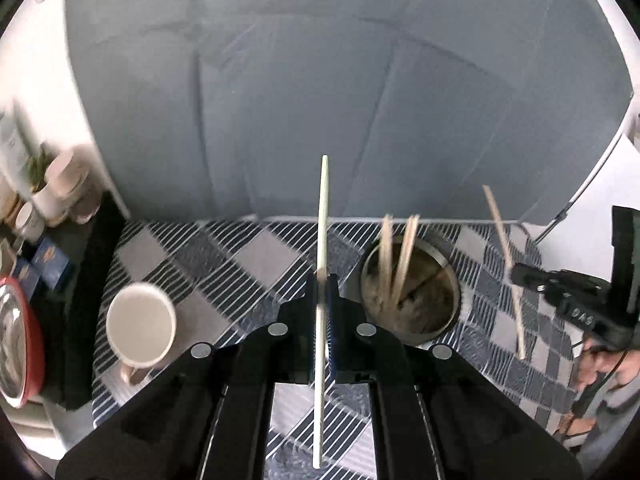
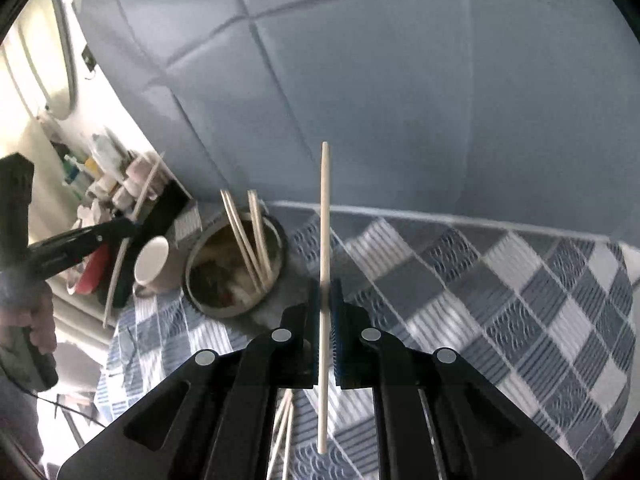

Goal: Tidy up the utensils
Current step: 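Carry the left tool's chopstick to the holder while the right tool carries its own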

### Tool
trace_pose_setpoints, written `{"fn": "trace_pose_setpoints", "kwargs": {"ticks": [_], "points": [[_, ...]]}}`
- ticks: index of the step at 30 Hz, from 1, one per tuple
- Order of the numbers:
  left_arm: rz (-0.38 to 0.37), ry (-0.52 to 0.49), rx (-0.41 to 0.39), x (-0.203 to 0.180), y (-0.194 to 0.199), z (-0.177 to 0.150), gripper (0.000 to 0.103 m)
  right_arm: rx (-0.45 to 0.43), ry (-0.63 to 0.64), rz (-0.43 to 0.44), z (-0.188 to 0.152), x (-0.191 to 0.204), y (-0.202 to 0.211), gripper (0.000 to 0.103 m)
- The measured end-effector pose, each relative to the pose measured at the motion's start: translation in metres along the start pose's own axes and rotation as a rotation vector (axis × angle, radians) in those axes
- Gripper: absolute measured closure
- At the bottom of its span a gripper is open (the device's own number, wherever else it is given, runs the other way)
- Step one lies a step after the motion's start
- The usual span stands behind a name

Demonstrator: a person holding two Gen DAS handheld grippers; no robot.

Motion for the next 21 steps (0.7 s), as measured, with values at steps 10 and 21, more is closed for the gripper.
{"fn": "trace_pose_setpoints", "kwargs": {"ticks": [10,21], "points": [[-0.076,0.025,-0.020,-0.020,-0.033,0.044,0.098,-0.042,0.053,0.038,0.048,0.043,-0.021,0.098],[-0.138,0.093,-0.147,-0.017,-0.062,0.050,0.098,-0.138,0.023,0.240,0.059,0.056,-0.046,0.098]]}}
Point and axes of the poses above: each gripper's, at about its wrist camera, not at the fingertips, and y roughly against the way its jaws point, x to its left, z to its top, the point moved 2 cm from there along -y, roughly the way its jaws point, and after that the axes turned 7 degrees about -y, right-handed, at the moved point
